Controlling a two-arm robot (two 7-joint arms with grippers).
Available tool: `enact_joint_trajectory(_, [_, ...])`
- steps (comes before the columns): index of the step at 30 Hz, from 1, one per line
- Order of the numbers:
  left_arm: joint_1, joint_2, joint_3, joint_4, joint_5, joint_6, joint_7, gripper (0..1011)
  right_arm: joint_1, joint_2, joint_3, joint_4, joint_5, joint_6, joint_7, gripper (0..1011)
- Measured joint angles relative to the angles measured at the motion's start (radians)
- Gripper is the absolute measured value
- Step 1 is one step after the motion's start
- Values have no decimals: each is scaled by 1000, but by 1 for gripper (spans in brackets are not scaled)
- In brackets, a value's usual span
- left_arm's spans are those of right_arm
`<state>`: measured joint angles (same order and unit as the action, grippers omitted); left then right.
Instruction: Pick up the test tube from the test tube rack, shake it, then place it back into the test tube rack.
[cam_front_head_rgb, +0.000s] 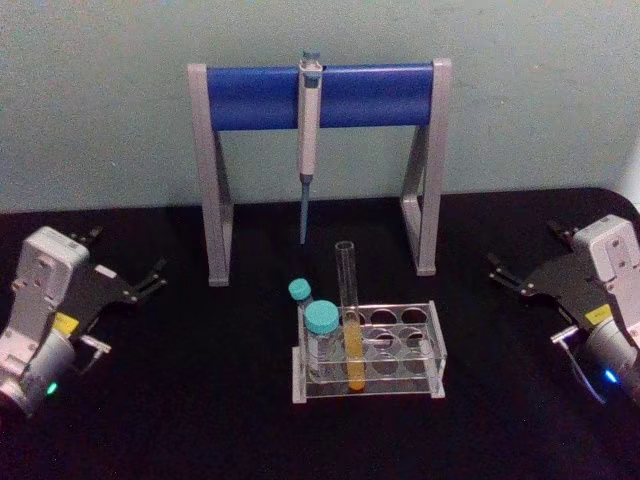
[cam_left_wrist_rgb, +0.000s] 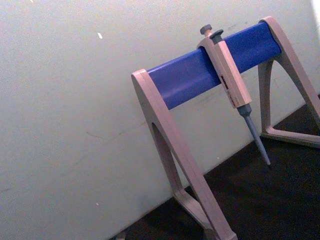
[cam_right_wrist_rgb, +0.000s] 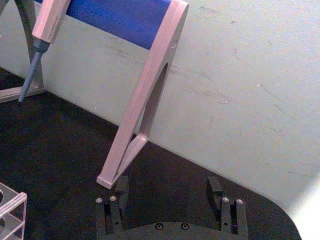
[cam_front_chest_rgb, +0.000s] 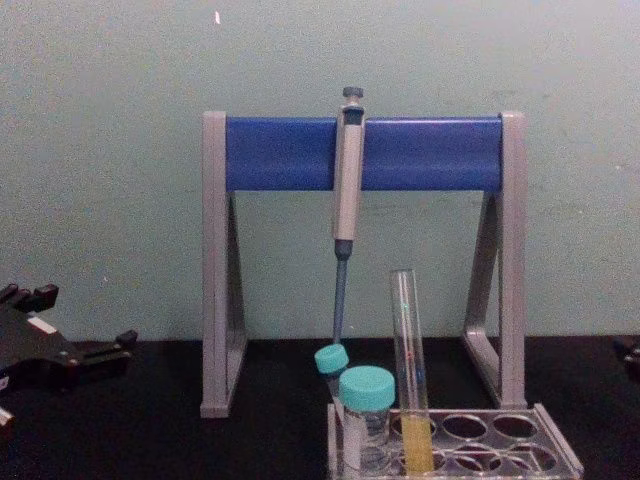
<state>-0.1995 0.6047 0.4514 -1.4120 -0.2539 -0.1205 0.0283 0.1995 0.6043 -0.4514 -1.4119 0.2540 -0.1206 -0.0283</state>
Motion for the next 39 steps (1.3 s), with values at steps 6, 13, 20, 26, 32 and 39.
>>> enact_joint_trajectory(6, [0,0,0,0,0,0,0,1001,0,0,0,0,0,0,0,1000])
enact_joint_trajectory(13, [0,0,0,0,0,0,0,1001,0,0,0,0,0,0,0,1000])
enact_joint_trajectory(20, [0,0,0,0,0,0,0,1001,0,0,0,0,0,0,0,1000])
enact_joint_trajectory(26, [0,0,0,0,0,0,0,1001,0,0,0,0,0,0,0,1000])
enact_joint_trajectory(32, [0,0,0,0,0,0,0,1001,0,0,0,0,0,0,0,1000])
enact_joint_trajectory(39, [0,0,0,0,0,0,0,1001,0,0,0,0,0,0,0,1000])
